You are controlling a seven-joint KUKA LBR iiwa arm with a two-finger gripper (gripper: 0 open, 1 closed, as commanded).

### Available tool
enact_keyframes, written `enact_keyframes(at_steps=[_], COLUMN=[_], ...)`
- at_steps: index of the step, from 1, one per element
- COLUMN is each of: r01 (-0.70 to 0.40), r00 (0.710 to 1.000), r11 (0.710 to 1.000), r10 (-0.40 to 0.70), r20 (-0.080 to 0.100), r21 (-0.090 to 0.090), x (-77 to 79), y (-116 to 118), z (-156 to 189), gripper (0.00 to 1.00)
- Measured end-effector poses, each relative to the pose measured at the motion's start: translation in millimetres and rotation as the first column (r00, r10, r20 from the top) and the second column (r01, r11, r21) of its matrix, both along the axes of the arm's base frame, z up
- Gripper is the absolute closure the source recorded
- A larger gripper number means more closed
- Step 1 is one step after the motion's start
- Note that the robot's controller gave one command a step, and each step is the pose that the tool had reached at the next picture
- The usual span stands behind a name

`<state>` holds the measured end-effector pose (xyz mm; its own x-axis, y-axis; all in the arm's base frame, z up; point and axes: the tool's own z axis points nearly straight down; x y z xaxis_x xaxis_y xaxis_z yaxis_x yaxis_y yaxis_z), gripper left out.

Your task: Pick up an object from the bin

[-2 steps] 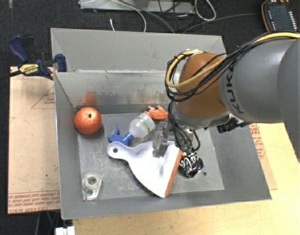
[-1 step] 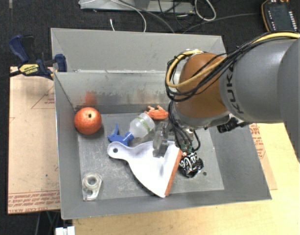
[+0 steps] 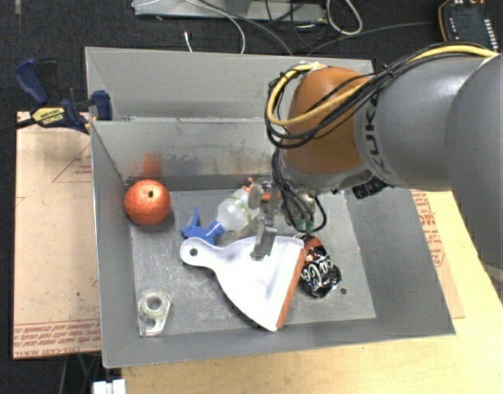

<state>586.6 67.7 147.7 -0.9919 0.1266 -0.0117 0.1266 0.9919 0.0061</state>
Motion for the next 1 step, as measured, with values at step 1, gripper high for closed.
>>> enact_keyframes(at_steps=[1], r01=[0.000], r00=[1.000], r11=[1.000], r10=[0.000], r20=[0.000], r21=[0.000], x=[-0.2], y=[0.0], z=[0.0], gripper=[0.00])
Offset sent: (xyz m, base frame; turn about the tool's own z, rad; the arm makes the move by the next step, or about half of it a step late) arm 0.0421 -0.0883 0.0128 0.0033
